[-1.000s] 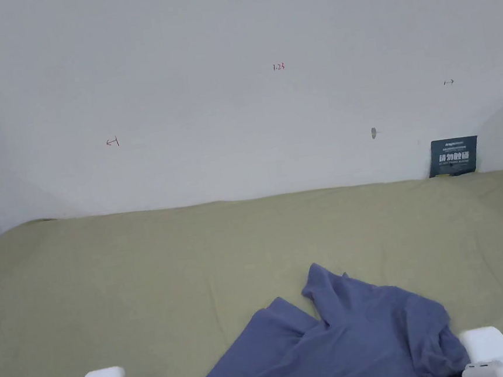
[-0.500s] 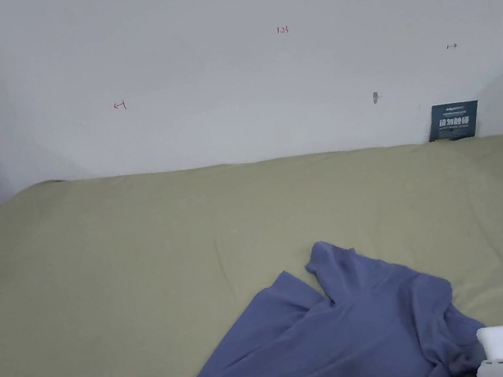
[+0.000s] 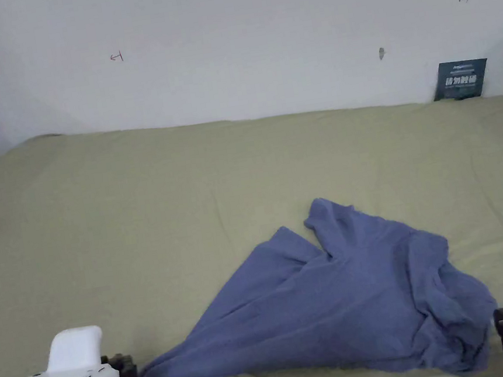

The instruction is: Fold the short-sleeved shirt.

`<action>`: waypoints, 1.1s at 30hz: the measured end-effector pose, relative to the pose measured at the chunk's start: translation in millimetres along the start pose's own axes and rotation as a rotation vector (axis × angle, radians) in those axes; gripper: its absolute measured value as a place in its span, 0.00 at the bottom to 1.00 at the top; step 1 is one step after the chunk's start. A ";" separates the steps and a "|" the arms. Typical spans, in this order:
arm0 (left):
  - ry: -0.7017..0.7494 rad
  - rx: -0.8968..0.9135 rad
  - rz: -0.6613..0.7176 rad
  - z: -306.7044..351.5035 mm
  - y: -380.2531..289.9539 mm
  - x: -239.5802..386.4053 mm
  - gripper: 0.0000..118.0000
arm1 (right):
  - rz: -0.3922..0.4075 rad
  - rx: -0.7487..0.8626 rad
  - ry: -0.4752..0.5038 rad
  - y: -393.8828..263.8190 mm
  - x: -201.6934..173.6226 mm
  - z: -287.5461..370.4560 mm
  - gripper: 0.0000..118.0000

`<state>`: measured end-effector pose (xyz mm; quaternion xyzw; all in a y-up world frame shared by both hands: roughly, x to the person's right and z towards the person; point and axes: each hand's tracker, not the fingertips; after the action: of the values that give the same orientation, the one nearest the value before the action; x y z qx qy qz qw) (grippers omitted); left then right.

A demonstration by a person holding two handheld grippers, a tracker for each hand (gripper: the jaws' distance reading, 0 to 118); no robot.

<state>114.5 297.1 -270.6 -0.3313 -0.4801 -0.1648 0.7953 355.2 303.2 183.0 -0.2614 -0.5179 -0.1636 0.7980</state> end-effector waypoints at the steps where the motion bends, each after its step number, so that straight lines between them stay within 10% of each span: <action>1: -0.002 0.094 0.062 3.1 -6.7 -1.4 0.00 | -0.010 0.056 0.018 -2.8 0.4 6.8 0.01; 13: 0.018 -0.053 0.135 -16.1 -22.6 -46.2 0.07 | 0.038 -0.027 0.042 -21.7 -8.8 1.3 0.01; 16: -0.011 -0.079 0.157 -30.2 -19.7 -50.5 1.00 | 0.031 -0.035 0.056 -20.8 -11.2 -2.2 0.01; 27: -0.018 -0.218 0.092 -108.1 -3.2 -35.7 0.88 | 0.042 -0.095 0.070 -19.7 -21.0 -24.5 0.01; 31: -0.063 -0.232 0.073 -111.3 -4.0 -31.0 0.03 | 0.059 -0.115 0.074 -19.0 -22.6 -30.8 0.01; 33: -0.053 -0.244 0.041 -111.4 -3.7 -24.6 0.01 | 0.067 -0.124 0.075 -17.3 -22.9 -34.7 0.01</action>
<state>173.3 216.8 -326.2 -0.4395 -0.4707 -0.1970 0.7393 362.3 268.7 155.1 -0.3214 -0.4675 -0.1782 0.8040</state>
